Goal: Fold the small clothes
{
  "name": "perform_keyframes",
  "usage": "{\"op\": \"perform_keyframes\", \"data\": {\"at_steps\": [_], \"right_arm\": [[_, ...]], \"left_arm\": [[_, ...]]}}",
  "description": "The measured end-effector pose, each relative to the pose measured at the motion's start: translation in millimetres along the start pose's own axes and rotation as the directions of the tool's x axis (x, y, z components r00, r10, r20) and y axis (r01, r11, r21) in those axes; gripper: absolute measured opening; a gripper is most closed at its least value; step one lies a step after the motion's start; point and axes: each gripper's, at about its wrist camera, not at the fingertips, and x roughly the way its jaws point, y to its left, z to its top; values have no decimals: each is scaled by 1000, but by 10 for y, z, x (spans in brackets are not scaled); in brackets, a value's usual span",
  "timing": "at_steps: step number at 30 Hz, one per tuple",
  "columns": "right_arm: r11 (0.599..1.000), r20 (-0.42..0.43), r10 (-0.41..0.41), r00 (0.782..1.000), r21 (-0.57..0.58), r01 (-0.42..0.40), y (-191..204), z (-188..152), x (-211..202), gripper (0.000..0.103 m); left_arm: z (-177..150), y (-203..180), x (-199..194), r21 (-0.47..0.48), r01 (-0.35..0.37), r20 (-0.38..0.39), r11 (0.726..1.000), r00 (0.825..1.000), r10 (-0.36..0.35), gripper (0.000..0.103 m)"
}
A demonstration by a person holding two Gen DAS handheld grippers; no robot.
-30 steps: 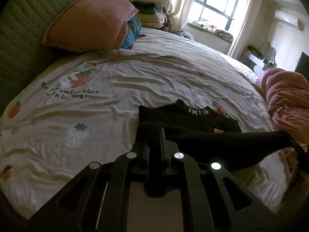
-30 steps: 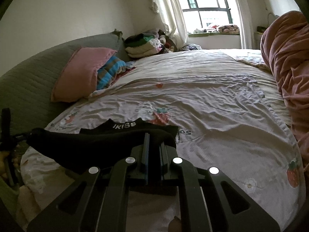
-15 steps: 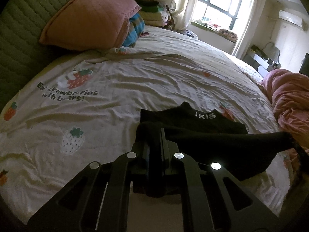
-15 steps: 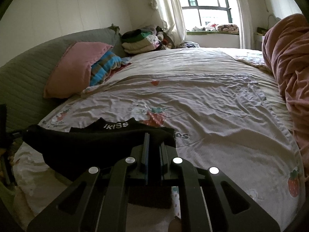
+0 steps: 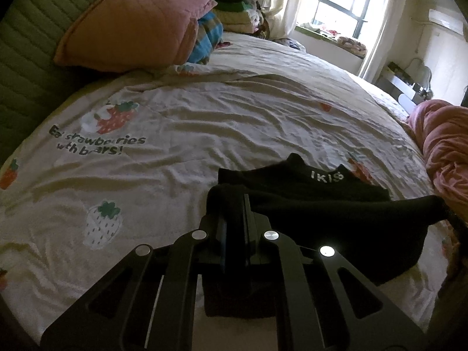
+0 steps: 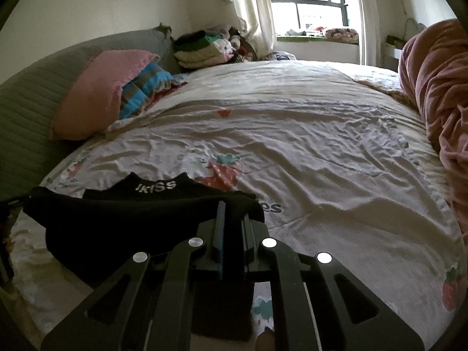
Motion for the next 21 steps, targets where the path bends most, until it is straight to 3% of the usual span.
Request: {"op": "perform_keyframes", "data": {"at_steps": [11, 13, 15, 18, 21], "right_arm": [[998, -77, -58, 995, -11, 58, 16, -29, 511, 9], [997, -77, -74, 994, -14, 73, 19, -46, 542, 17], [990, -59, -137, 989, -42, 135, 44, -64, 539, 37], [985, -26, -165, 986, -60, 163, 48, -96, 425, 40], [983, 11, -164, 986, -84, 164, 87, -147, 264, 40]], "left_arm": [[-33, 19, 414, 8, -40, -57, 999, 998, 40, 5], [-60, 38, 486, 9, -51, -68, 999, 996, 52, 6], [-82, 50, 508, 7, -67, -66, 998, 996, 67, 22], [-99, 115, 432, -25, -59, -57, 998, 997, 57, 30], [-97, 93, 235, -10, -72, 9, 997, 997, 72, 32]]}}
